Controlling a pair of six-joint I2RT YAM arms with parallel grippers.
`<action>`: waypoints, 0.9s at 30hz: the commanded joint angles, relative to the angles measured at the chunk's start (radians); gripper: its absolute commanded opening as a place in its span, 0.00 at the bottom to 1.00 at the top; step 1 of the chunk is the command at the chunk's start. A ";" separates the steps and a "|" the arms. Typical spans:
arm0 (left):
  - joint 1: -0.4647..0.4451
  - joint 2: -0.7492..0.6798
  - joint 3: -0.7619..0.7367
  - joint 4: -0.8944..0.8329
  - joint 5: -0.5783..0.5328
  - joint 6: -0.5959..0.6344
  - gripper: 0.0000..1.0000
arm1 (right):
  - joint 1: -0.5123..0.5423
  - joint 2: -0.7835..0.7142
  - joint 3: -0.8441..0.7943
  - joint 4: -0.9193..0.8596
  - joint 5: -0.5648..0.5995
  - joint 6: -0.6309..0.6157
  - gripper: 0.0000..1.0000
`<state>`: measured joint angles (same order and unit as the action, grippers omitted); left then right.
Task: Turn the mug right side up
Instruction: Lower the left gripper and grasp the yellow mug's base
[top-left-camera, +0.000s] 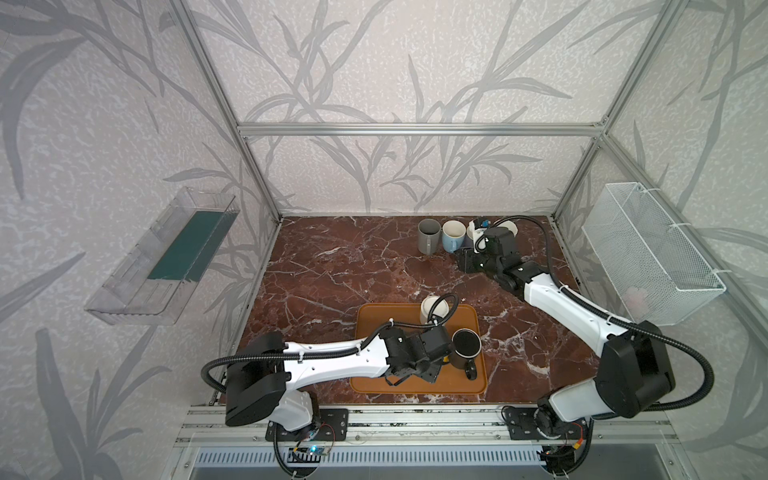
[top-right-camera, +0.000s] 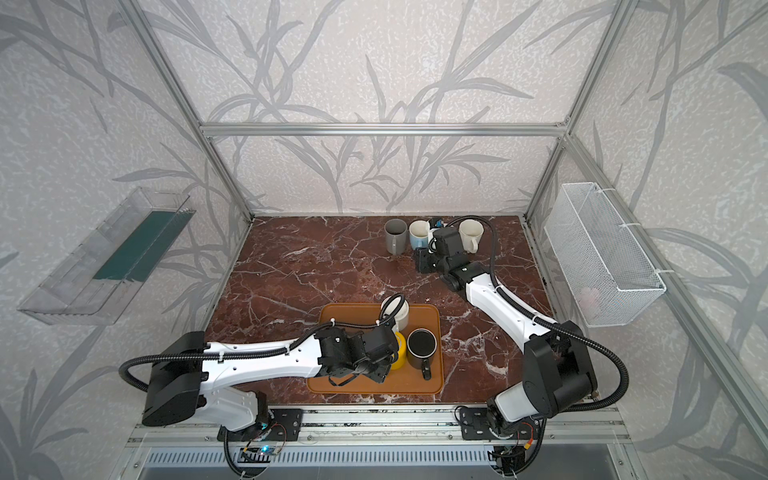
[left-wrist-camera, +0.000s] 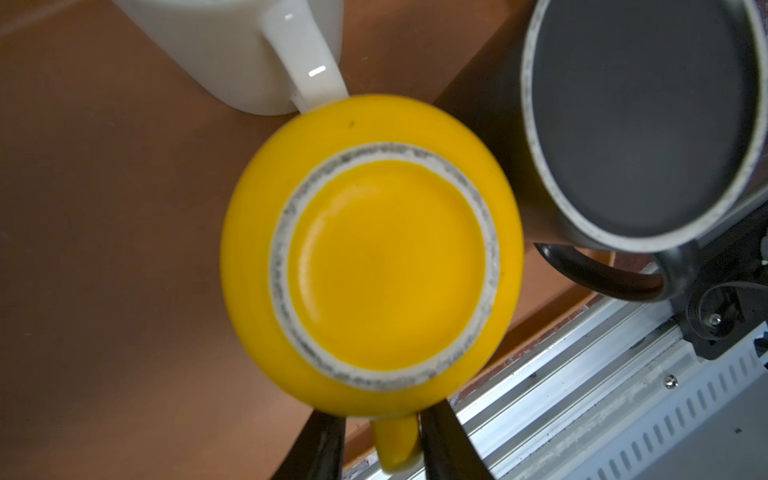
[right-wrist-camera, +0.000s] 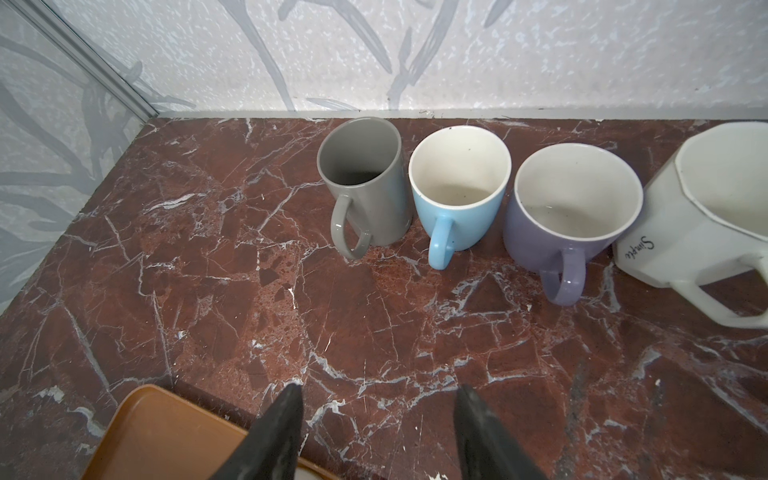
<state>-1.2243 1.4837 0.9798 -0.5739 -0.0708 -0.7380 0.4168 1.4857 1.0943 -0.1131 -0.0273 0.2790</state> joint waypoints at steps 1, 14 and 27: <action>-0.005 -0.001 0.024 -0.056 -0.062 -0.013 0.32 | -0.008 -0.038 -0.010 -0.002 0.002 -0.008 0.59; -0.002 -0.010 0.012 -0.125 -0.121 -0.048 0.25 | -0.009 -0.047 -0.012 0.000 0.000 -0.003 0.59; 0.038 -0.094 -0.065 -0.168 -0.187 -0.075 0.20 | -0.009 -0.053 -0.016 0.000 -0.002 -0.004 0.59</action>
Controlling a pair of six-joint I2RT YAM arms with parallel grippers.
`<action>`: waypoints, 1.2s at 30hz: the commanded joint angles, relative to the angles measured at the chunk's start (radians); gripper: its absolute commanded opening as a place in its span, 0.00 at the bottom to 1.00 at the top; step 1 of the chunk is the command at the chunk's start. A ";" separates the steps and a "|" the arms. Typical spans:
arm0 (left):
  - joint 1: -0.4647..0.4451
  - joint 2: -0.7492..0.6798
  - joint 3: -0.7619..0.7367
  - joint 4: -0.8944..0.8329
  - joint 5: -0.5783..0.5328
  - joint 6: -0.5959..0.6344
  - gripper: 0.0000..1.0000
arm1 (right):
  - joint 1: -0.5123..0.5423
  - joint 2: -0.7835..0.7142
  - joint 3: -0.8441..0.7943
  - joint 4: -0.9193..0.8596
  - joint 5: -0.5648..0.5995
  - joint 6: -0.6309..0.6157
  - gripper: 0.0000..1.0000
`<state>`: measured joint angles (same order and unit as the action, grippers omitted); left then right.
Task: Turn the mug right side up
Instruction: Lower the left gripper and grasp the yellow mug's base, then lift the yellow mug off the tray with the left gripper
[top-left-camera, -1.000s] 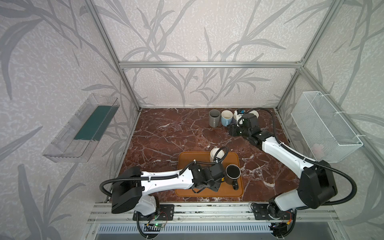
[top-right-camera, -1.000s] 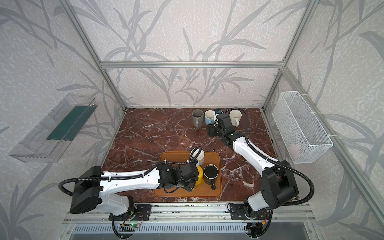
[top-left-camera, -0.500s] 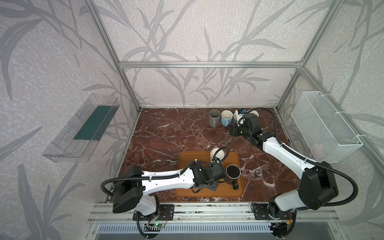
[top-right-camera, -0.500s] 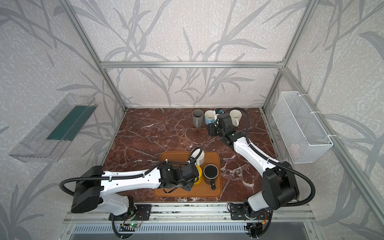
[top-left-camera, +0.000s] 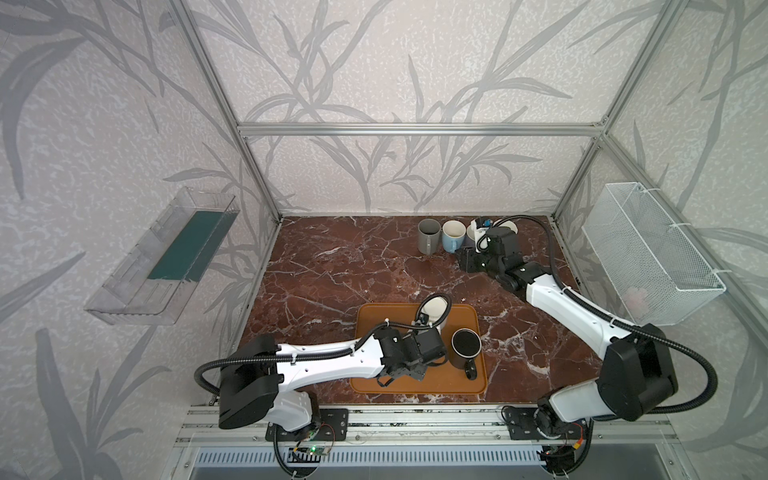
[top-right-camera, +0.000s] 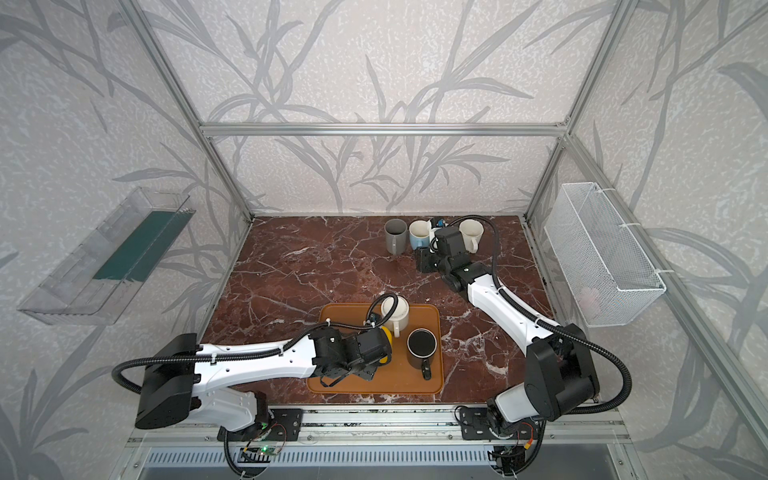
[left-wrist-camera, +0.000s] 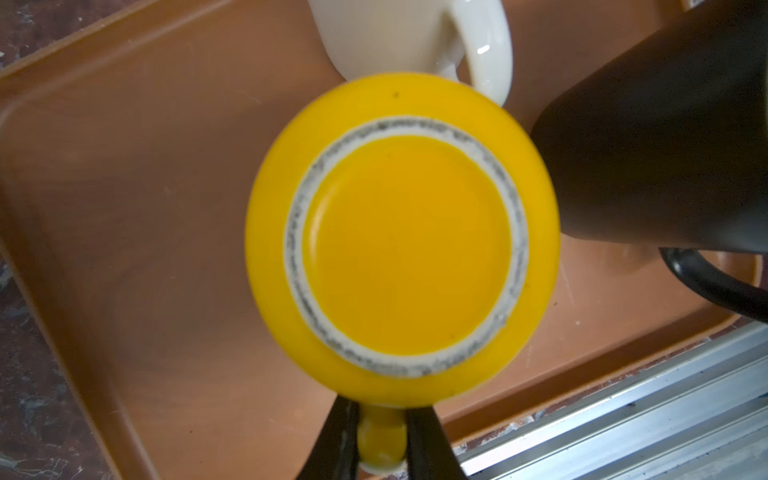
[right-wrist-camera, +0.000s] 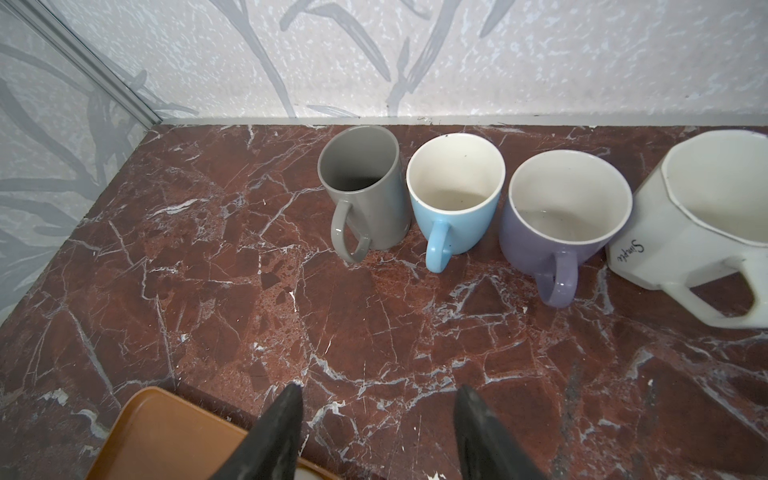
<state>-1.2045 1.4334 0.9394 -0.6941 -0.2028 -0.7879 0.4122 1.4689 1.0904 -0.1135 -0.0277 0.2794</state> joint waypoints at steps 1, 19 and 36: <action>0.030 -0.058 -0.035 -0.053 -0.058 -0.025 0.20 | -0.004 -0.036 -0.012 0.000 -0.002 -0.005 0.59; 0.186 -0.370 -0.252 -0.076 -0.061 -0.049 0.23 | -0.004 -0.024 -0.004 0.007 -0.021 0.008 0.59; 0.199 -0.292 -0.218 -0.081 -0.064 -0.025 0.27 | -0.004 -0.022 0.001 0.005 -0.021 0.004 0.59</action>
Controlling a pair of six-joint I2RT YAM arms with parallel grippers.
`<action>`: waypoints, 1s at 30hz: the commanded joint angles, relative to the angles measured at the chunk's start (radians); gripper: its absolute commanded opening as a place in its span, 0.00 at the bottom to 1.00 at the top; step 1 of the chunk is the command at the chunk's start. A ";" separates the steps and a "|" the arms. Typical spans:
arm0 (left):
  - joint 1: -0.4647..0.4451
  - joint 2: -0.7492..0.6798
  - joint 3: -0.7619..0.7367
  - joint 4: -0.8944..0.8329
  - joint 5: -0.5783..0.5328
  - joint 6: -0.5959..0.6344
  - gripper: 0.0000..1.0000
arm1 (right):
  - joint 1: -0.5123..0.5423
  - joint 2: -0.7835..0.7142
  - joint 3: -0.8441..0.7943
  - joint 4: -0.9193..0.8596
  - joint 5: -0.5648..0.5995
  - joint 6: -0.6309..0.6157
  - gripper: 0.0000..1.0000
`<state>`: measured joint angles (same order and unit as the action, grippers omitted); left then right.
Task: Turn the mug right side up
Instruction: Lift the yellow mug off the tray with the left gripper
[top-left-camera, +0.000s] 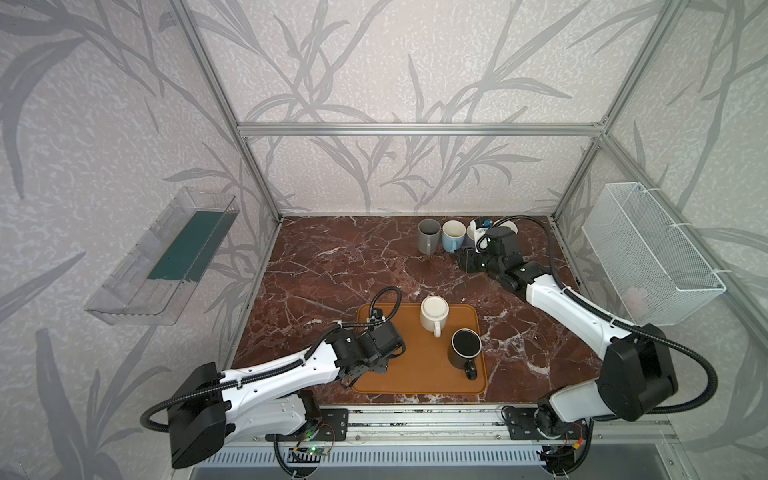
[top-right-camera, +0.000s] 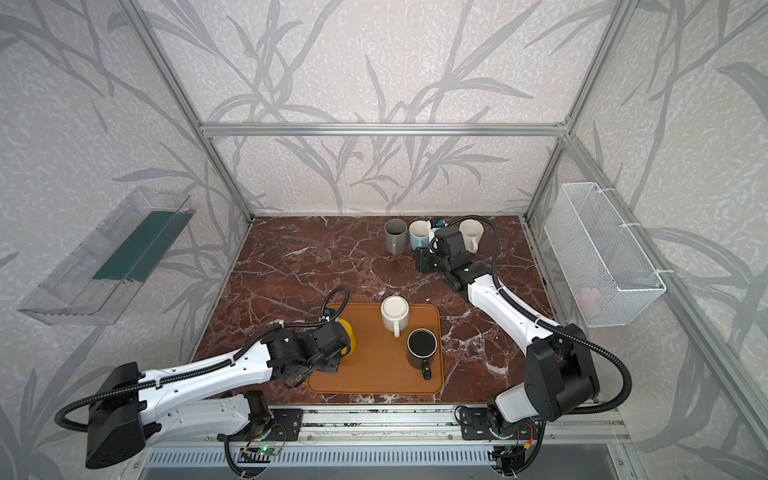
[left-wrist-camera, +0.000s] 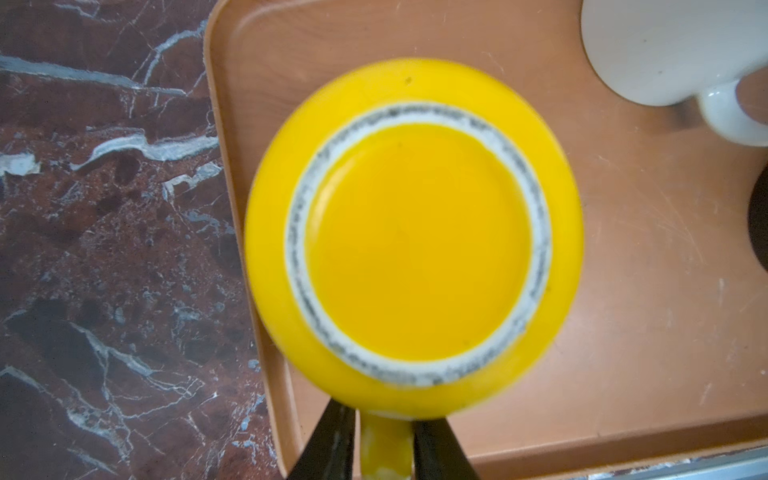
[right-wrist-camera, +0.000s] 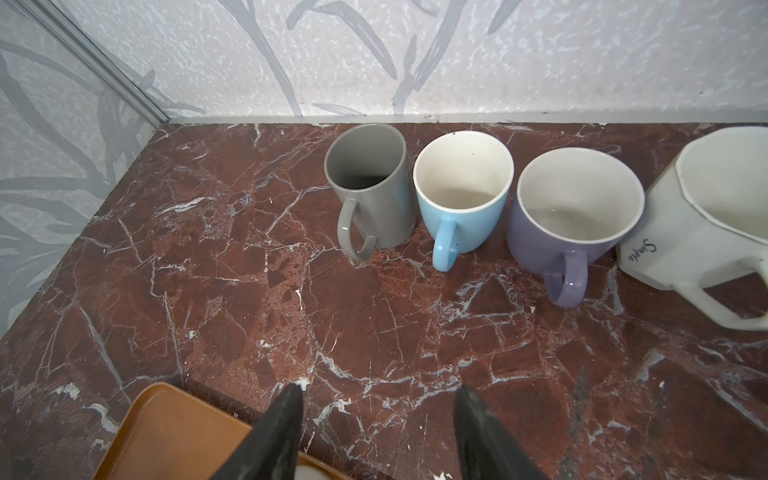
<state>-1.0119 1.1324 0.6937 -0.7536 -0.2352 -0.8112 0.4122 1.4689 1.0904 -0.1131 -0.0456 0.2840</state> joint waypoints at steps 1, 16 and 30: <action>0.007 0.013 0.027 -0.020 -0.031 -0.001 0.27 | -0.004 -0.022 0.001 0.005 -0.004 0.000 0.59; 0.021 0.046 0.026 0.007 -0.029 0.007 0.20 | -0.004 -0.028 -0.006 0.003 -0.001 -0.008 0.59; 0.155 -0.025 0.059 0.101 -0.029 0.121 0.00 | -0.004 0.021 0.000 0.061 -0.147 0.026 0.59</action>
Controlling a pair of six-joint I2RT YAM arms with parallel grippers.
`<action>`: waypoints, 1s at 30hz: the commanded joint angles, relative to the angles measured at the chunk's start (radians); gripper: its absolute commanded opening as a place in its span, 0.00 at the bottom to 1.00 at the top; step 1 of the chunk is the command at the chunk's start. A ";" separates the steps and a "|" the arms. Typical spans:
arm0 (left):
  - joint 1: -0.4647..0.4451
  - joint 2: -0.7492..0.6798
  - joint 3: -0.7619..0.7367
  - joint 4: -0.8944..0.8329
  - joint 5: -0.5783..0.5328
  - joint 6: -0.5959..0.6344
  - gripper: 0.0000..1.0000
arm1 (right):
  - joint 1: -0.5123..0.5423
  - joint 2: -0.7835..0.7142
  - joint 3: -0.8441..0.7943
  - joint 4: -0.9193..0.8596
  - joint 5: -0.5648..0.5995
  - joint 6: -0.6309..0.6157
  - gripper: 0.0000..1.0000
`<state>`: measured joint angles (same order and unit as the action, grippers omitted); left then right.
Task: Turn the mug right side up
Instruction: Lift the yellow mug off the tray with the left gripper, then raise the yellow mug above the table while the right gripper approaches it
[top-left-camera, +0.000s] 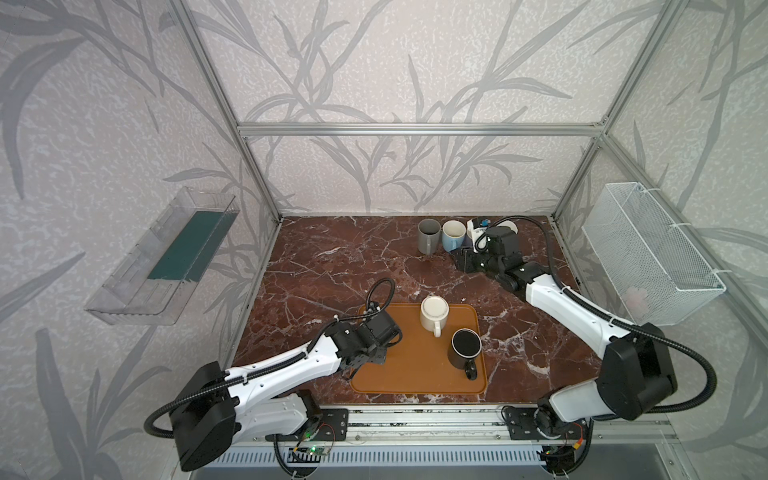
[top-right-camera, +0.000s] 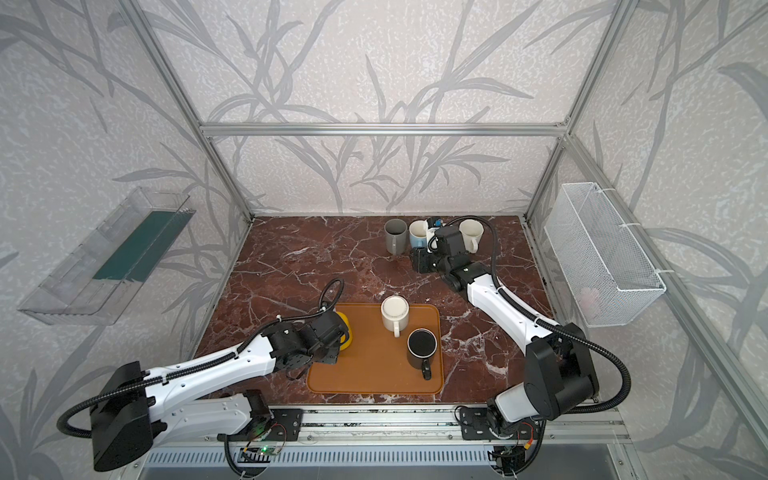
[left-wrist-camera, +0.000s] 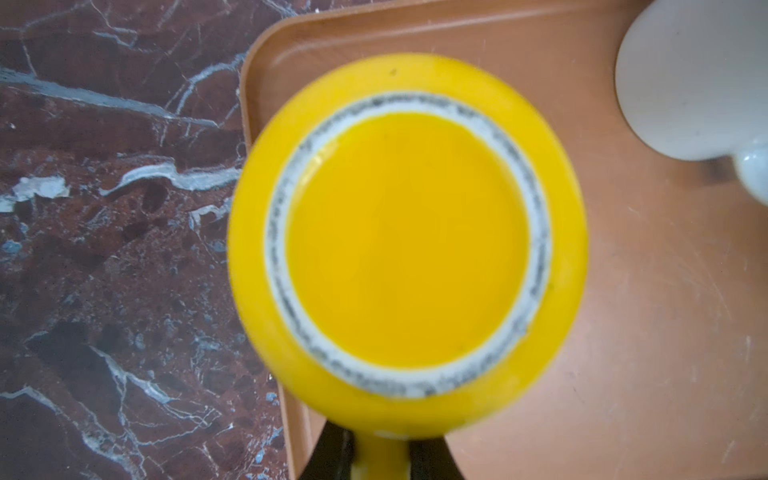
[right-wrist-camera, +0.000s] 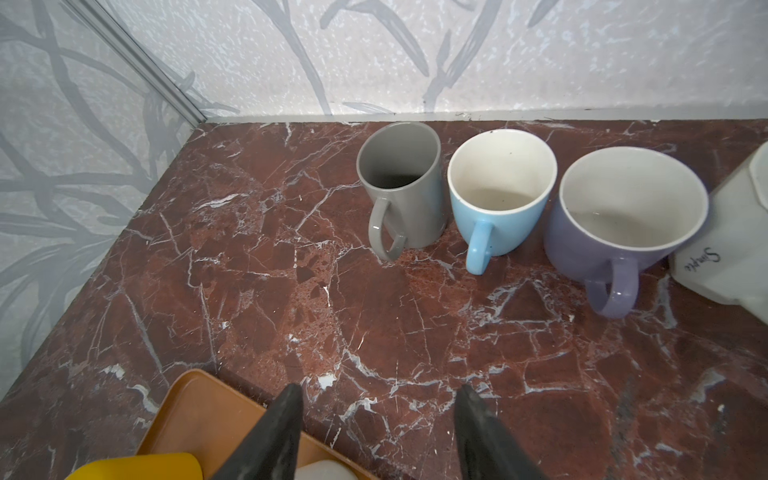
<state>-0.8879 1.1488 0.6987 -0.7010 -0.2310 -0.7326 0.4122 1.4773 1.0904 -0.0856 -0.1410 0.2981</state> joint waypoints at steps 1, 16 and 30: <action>0.051 -0.051 0.059 0.056 -0.030 0.058 0.00 | -0.004 0.015 -0.003 0.040 -0.059 0.015 0.59; 0.389 -0.146 0.070 0.377 0.389 0.160 0.00 | 0.024 0.071 -0.031 0.251 -0.271 0.145 0.58; 0.675 -0.126 0.006 0.904 0.818 -0.061 0.00 | 0.082 0.133 -0.025 0.449 -0.422 0.295 0.58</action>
<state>-0.2447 1.0351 0.7151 -0.0769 0.4599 -0.7223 0.4866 1.6039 1.0687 0.2703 -0.5072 0.5423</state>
